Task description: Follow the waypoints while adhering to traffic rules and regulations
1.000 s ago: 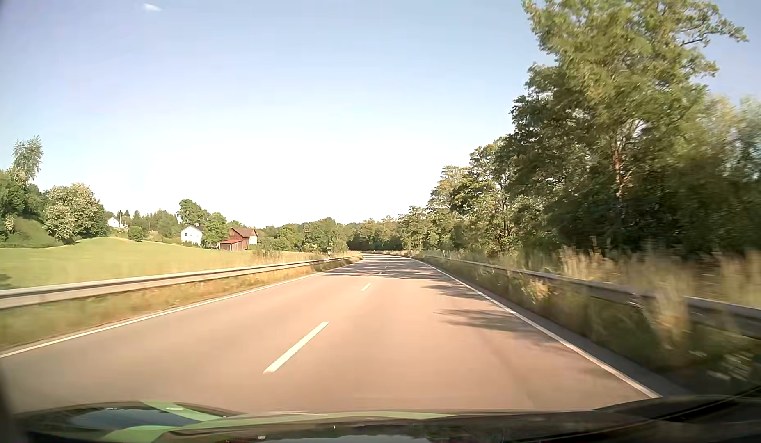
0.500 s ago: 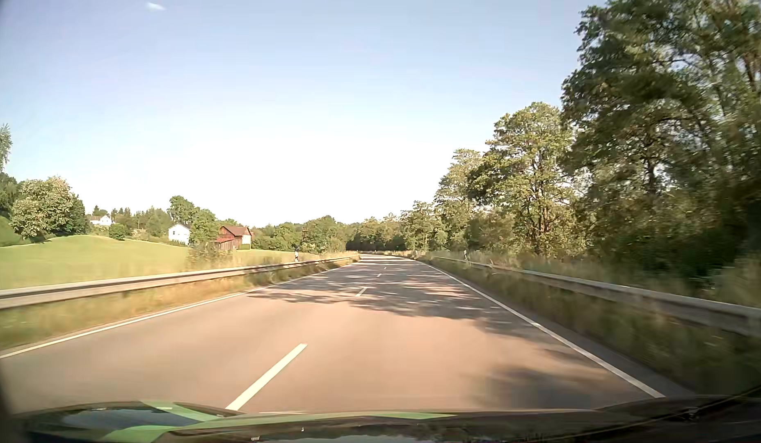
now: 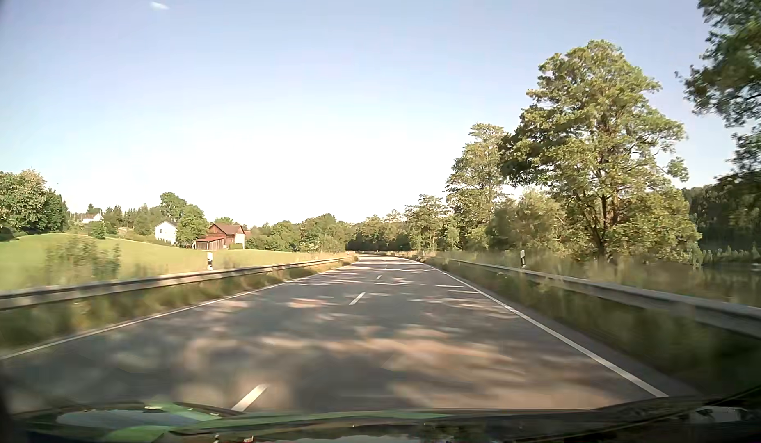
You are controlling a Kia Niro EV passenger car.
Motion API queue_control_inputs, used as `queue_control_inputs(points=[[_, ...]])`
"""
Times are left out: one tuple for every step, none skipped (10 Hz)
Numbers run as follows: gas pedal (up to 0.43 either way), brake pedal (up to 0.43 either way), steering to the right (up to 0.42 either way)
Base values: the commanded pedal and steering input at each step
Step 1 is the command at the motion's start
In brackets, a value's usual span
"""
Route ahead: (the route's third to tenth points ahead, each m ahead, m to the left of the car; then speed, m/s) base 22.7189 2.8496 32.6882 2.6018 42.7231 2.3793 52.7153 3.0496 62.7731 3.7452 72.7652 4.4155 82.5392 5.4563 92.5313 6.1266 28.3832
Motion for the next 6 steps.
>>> queue_control_inputs(points=[[0.240,0.000,-0.004],[0.197,0.000,-0.005],[0.177,0.000,-0.005],[0.177,0.000,-0.005],[0.177,0.000,-0.005],[0.189,0.000,-0.005]])
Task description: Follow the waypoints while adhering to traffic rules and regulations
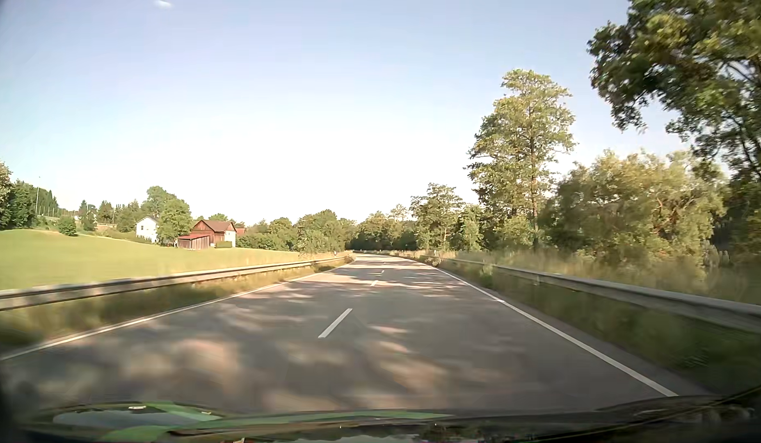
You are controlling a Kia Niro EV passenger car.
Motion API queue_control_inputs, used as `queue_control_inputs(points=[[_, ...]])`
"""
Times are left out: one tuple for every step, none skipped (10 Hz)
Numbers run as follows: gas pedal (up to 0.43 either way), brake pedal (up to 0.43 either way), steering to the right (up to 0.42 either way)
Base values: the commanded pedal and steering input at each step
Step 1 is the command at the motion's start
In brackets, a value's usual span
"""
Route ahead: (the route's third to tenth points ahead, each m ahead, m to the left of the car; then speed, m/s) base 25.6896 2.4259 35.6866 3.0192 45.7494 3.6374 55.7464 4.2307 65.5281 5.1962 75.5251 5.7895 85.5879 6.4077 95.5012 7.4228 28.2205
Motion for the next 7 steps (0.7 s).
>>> queue_control_inputs(points=[[0.197,0.000,-0.005],[0.197,0.000,-0.005],[0.189,0.000,-0.005],[0.177,0.000,-0.005],[0.177,0.000,-0.006],[0.177,0.000,-0.007],[0.189,0.000,-0.007]])
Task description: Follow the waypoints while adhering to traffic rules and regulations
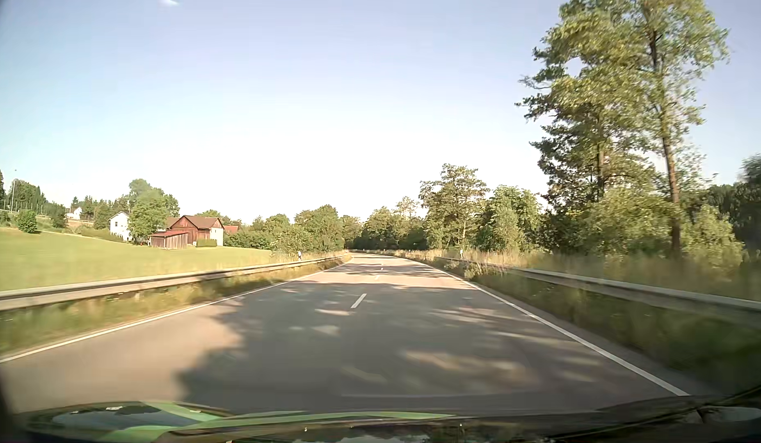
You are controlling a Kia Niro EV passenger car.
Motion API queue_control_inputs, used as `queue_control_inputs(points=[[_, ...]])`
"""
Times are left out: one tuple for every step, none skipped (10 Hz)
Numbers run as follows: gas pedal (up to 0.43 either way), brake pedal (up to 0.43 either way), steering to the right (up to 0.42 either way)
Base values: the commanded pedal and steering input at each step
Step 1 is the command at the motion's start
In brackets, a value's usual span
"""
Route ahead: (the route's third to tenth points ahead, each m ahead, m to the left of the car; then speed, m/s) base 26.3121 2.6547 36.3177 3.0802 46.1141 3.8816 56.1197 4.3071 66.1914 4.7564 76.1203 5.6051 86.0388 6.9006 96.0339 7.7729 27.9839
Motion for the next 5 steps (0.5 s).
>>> queue_control_inputs(points=[[0.189,0.000,-0.008],[0.189,0.000,-0.008],[0.189,0.000,-0.008],[0.177,0.000,-0.008],[0.177,0.000,-0.008]])
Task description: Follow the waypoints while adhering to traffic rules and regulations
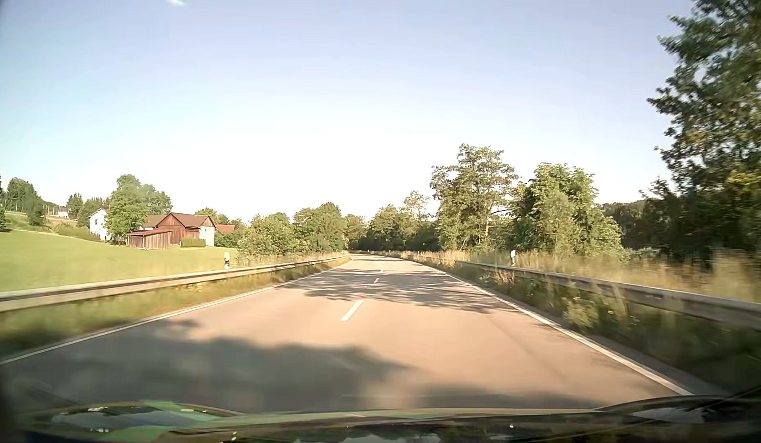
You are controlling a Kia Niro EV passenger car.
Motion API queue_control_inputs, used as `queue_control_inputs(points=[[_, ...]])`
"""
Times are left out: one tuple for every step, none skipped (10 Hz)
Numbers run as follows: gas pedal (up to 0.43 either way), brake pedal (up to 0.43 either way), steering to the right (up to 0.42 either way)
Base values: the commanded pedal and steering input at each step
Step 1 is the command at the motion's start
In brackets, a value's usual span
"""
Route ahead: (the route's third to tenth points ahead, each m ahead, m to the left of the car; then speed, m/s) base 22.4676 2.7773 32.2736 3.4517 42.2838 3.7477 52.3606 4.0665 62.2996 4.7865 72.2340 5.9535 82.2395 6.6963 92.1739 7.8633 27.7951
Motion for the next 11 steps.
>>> queue_control_inputs(points=[[0.177,0.000,-0.008],[0.220,0.000,-0.008],[0.240,0.000,-0.008],[0.260,0.000,-0.008],[0.260,0.000,-0.008],[0.268,0.000,-0.008],[0.280,0.000,-0.008],[0.287,0.000,-0.008],[0.287,0.000,-0.008],[0.280,0.000,-0.008],[0.248,0.000,-0.008]])
